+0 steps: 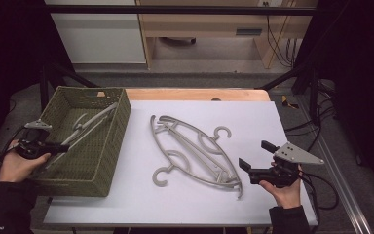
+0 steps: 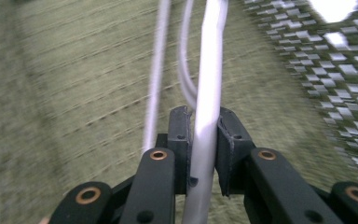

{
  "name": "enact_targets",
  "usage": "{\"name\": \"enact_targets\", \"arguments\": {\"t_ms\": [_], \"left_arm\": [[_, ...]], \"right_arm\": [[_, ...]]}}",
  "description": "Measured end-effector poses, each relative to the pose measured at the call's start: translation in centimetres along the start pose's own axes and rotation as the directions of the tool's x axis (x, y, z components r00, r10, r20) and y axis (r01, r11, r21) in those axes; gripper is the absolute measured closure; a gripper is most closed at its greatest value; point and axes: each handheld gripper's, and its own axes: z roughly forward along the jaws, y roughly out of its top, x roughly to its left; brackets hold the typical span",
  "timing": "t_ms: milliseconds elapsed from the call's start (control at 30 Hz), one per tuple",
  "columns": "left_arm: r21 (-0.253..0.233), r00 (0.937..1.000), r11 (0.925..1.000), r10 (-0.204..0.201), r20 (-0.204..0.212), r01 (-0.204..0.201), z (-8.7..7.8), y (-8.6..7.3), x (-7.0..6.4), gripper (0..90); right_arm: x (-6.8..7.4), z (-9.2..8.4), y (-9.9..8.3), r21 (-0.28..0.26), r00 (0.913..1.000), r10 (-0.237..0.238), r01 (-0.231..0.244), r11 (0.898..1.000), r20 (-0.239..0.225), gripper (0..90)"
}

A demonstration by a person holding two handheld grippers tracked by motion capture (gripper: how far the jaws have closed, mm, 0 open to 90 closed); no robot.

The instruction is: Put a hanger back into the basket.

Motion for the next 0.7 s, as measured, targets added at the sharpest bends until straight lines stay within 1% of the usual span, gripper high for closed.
{"name": "enact_targets", "arguments": {"t_ms": [33,67,100,133,167,200,233,267,300,333,367,400,433,467,533,567,633,667,700], "left_arm": [[-0.006,0.9999,0.9999,-0.008,-0.008,0.008,0.1,0.1,0.0,76.4],[-0.003,0.9988,0.9999,-0.013,-0.048,0.013,0.2,0.4,-0.1,76.0],[-0.003,0.9988,0.9999,-0.013,-0.048,0.013,0.2,0.4,-0.1,75.5],[-0.004,0.9949,0.9994,-0.036,-0.094,0.035,0.2,0.6,0.1,75.0],[-0.004,0.9949,0.9994,-0.036,-0.094,0.035,0.2,0.6,0.1,74.6],[-0.008,0.989,0.9979,-0.065,-0.133,0.065,0.2,0.6,0.5,74.4],[-0.008,0.989,0.9979,-0.065,-0.133,0.065,0.2,0.6,0.5,74.0],[-0.017,0.9815,0.9962,-0.087,-0.171,0.086,0.2,0.5,1.3,73.5],[-0.017,0.9815,0.9962,-0.087,-0.171,0.086,0.2,0.5,1.3,72.8],[-0.028,0.9777,0.9937,-0.112,-0.178,0.108,0.2,0.4,1.7,72.8],[-0.043,0.9723,0.9919,-0.126,-0.197,0.119,0.1,0.2,2.2,70.6],[-0.043,0.9723,0.9919,-0.126,-0.197,0.119,0.1,0.2,2.2,70.1],[-0.062,0.9695,0.9901,-0.136,-0.204,0.126,-0.1,0.1,2.5,68.7],[-0.071,0.9688,0.9893,-0.139,-0.205,0.127,-0.2,0.1,2.6,68.3],[-0.104,0.9694,0.9864,-0.146,-0.198,0.127,-0.5,0.0,2.6,65.4],[-0.104,0.9694,0.9864,-0.146,-0.198,0.127,-0.5,0.0,2.6,62.1],[-0.151,0.9705,0.982,-0.142,-0.195,0.113,-1.0,0.0,2.3,59.3],[-0.151,0.9705,0.982,-0.142,-0.195,0.113,-1.0,0.0,2.3,57.6],[-0.166,0.9715,0.9798,-0.142,-0.189,0.111,-1.3,0.0,2.1,57.6]], "right_arm": [[0.0,0.0,0.0,0.001,1.0,0.002,-0.002,1.0,0.001,2.7],[0.0,0.0,0.0,0.003,1.0,0.0,0.0,1.0,-0.001,2.7],[0.0,0.0,0.0,0.003,1.0,-0.001,0.001,1.0,-0.001,2.7],[0.0,0.1,0.0,0.003,1.0,0.0,0.0,1.0,0.001,2.7],[0.0,0.1,0.0,0.003,1.0,0.0,0.0,1.0,0.0,2.7],[0.0,0.1,0.0,0.003,1.0,0.0,0.0,1.0,0.0,2.7],[0.0,0.1,0.0,0.003,1.0,0.0,0.0,1.0,0.0,2.7],[0.0,0.1,0.0,0.003,1.0,-0.001,0.001,1.0,0.001,2.7],[0.0,0.1,0.0,0.003,1.0,-0.001,0.001,1.0,0.001,2.7],[0.0,0.1,-0.1,0.003,1.0,0.0,0.0,1.0,0.001,2.7],[0.0,0.1,-0.1,0.007,1.0,-0.001,0.001,1.0,-0.003,2.7],[0.0,0.1,-0.1,0.007,1.0,-0.001,0.001,1.0,-0.003,2.7],[0.1,0.2,-0.1,0.008,1.0,0.001,-0.001,1.0,-0.001,2.7],[0.1,0.2,-0.1,0.008,1.0,0.003,-0.003,1.0,-0.003,2.7],[0.1,0.2,-0.1,0.009,1.0,0.002,-0.002,1.0,-0.001,2.7],[0.1,0.2,-0.1,0.008,1.0,0.003,-0.003,1.0,-0.003,2.7],[0.0,0.2,-0.1,0.007,1.0,0.0,0.0,1.0,-0.004,2.7],[0.0,0.2,-0.1,0.007,1.0,0.0,0.0,1.0,-0.004,2.7],[0.1,0.2,-0.1,0.006,1.0,0.002,-0.002,1.0,-0.002,2.7]]}}
